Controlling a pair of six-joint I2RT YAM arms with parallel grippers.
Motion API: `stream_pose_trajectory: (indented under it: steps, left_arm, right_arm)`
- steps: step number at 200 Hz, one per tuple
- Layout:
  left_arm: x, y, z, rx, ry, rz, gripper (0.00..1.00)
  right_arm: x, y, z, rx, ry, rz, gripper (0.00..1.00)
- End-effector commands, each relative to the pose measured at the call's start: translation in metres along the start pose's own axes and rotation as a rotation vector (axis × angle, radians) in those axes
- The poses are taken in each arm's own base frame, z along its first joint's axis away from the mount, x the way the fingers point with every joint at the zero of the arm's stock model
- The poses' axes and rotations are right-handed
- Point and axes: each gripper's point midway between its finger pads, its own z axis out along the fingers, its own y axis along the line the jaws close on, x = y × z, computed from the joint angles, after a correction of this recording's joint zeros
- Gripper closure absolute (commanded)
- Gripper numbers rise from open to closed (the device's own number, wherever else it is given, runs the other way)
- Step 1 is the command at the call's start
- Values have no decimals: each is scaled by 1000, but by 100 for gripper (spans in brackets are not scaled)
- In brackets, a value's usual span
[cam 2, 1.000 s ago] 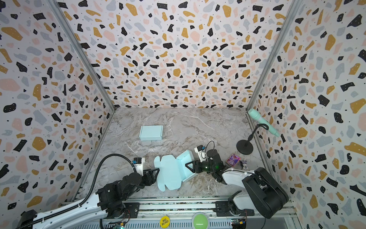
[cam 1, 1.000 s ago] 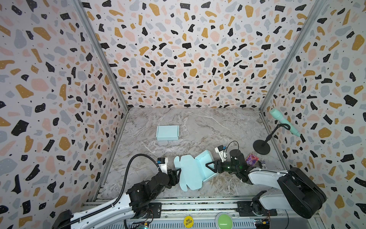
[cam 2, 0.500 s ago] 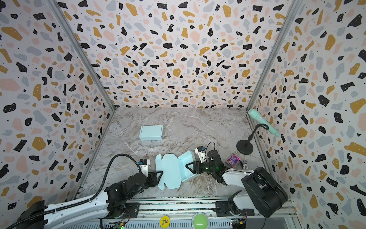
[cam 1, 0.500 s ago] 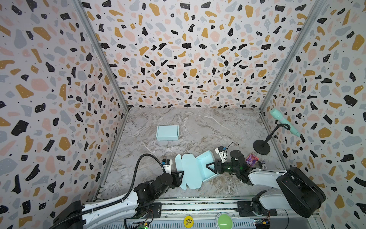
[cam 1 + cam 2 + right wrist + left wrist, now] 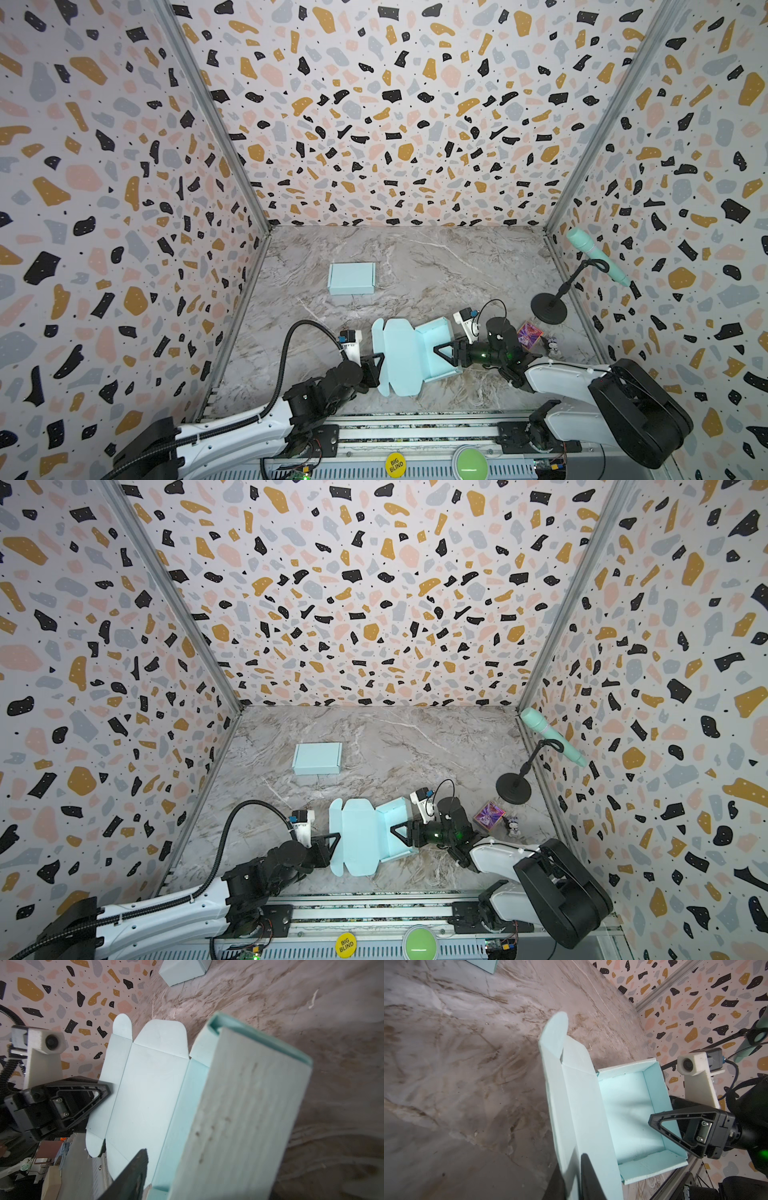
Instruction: Fold the paper box
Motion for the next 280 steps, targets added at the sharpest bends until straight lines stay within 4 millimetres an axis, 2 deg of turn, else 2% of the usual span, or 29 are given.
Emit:
stream_pose_trajectory:
  steps: [1, 52, 97, 118, 145, 188, 231, 262, 280]
  left_arm:
    - [-10, -2, -2, 14, -54, -24, 88]
    - [-18, -7, -5, 37, -90, -48, 91]
    - [-22, -4, -8, -16, -83, 26, 92]
    - [-26, -4, -10, -49, -73, 90, 95]
    - [-35, -18, -15, -43, -63, 193, 98]
    - [-50, -38, -22, -55, -33, 322, 100]
    - [-56, -55, -25, -38, 4, 425, 100]
    - [-52, -69, -25, -4, 69, 504, 100]
    - [-47, -80, -26, 38, 118, 552, 100]
  right_arm:
    - [5, -1, -4, 14, 12, -16, 33]
    - [11, 0, -13, 38, 33, -46, 27]
    - [13, -3, -28, 104, 16, -77, 5]
    - [7, 0, -34, 112, -19, -101, 0]
    - [-1, -3, -43, 170, -42, -114, 1]
    - [-15, 19, -55, 118, -104, -196, 1]
    - [-35, 33, -66, 120, -181, -296, 0]
    - [-67, 67, -71, 23, -290, -439, 0]
    - [-91, 88, -83, -25, -437, -547, 1]
